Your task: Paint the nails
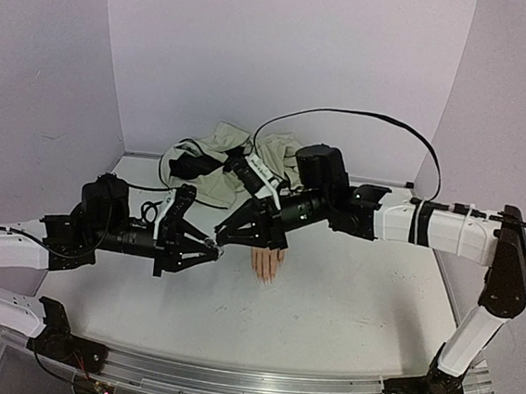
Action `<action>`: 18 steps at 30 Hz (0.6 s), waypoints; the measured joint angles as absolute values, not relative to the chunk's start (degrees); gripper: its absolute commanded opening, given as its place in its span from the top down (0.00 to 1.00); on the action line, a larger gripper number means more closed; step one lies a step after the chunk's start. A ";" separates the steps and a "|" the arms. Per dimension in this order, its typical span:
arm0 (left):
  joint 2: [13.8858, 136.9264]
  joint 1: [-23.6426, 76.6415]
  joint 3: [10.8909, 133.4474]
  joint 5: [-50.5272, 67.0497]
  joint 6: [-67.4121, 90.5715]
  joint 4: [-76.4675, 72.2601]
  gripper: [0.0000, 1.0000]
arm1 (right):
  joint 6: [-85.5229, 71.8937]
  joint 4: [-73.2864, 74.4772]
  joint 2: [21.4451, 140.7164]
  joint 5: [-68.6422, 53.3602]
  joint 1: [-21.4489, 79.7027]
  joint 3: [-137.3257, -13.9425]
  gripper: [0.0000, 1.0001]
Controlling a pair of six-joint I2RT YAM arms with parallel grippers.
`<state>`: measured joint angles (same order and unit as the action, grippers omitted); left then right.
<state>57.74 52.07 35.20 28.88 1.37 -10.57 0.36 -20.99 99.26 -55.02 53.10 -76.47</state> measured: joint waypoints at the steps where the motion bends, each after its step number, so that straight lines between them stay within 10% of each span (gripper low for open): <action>1: 57.63 52.07 35.22 30.70 1.89 -11.03 1.00 | 1.87 -20.49 98.76 -55.75 53.41 -76.47 1.00; 4: 57.36 52.12 35.22 32.99 2.63 -12.03 1.00 | 4.73 -19.16 97.58 -56.12 54.08 -76.47 0.48; 8: 57.25 52.18 35.22 28.23 1.26 -12.60 1.00 | 2.31 -17.98 96.55 -51.27 54.35 -76.31 0.17; 18: 54.76 52.16 34.02 7.62 -3.92 -13.10 1.00 | -15.14 -17.65 93.03 -30.13 54.57 -76.38 0.20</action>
<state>54.76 52.16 34.02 7.62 -3.92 -13.10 -15.14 -17.65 93.03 -30.13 54.57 -76.38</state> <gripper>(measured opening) 0.223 0.862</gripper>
